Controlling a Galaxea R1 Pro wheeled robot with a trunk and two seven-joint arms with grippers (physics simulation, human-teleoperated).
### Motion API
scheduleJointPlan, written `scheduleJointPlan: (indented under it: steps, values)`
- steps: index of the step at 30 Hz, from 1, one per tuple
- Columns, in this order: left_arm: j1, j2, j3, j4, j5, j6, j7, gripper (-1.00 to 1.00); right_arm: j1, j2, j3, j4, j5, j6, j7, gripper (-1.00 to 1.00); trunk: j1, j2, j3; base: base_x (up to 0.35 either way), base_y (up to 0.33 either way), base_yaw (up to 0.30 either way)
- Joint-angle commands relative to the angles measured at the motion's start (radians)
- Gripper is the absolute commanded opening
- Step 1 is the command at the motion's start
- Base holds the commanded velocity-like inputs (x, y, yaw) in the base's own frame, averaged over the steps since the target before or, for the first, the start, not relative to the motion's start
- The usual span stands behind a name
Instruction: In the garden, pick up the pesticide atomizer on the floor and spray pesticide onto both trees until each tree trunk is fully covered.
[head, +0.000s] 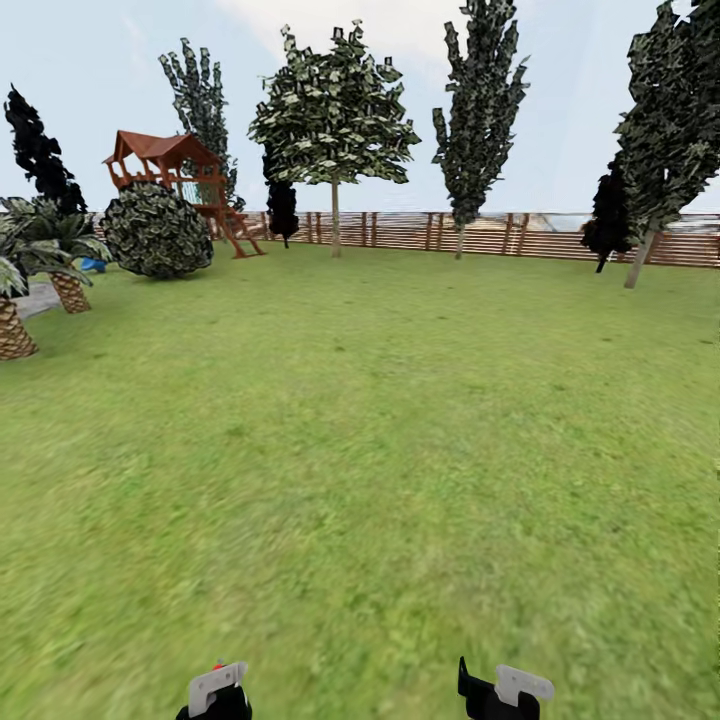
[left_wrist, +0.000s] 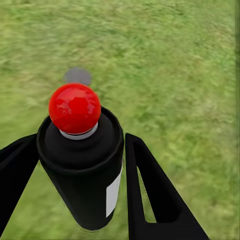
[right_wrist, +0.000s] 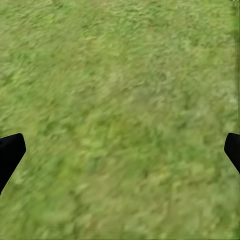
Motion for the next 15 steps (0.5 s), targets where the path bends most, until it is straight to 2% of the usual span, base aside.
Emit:
scheduleJointPlan:
  steps: [1,15]
  values:
    - [-0.001,0.001,-0.008,-0.002,0.003,-0.005,0.01,-1.0,-0.001,-0.001,0.008,0.0,-0.01,-0.005,-0.007,1.0,0.001,-0.002,-0.002,0.339,0.0,-0.062]
    - [-0.001,0.001,-0.008,-0.002,0.004,-0.005,0.012,-1.0,-0.001,0.0,0.008,0.0,-0.012,-0.004,-0.011,1.0,0.001,-0.002,-0.002,0.339,0.0,-0.008]
